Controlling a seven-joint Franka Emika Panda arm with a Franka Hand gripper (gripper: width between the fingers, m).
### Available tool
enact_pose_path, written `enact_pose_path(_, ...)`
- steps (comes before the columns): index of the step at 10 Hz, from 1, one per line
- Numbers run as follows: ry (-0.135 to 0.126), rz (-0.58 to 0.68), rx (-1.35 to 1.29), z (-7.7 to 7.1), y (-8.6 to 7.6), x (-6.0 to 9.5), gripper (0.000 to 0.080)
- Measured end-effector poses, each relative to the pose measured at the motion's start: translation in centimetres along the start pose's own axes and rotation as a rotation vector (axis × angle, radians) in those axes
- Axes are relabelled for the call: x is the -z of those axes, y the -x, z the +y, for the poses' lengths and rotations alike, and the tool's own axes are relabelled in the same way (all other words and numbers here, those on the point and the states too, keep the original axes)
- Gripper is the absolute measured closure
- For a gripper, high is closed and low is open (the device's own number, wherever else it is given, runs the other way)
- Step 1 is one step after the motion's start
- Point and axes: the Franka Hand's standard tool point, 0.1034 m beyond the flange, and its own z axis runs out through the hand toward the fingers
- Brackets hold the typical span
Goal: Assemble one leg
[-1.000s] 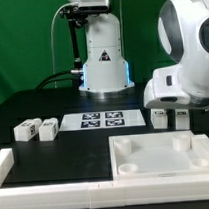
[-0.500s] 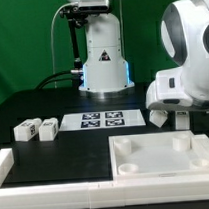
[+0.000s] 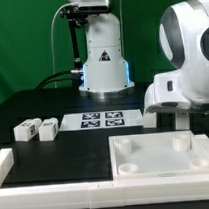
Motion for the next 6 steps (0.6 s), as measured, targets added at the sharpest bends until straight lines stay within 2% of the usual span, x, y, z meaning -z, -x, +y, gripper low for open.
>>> enact_pose_path(2,-0.004,0.001,0.005,0.19,-0.25,-0.17,0.0407)
enact_pose_path(3,-0.004,0.0,0.008,0.27,-0.3,-0.2,0.0407)
enact_pose_path(4,-0.005,0.0,0.008,0.3,-0.31,-0.19,0.0512)
enact_pose_path(6,-0.005,0.0,0.008,0.3,-0.31,-0.19,0.0512)
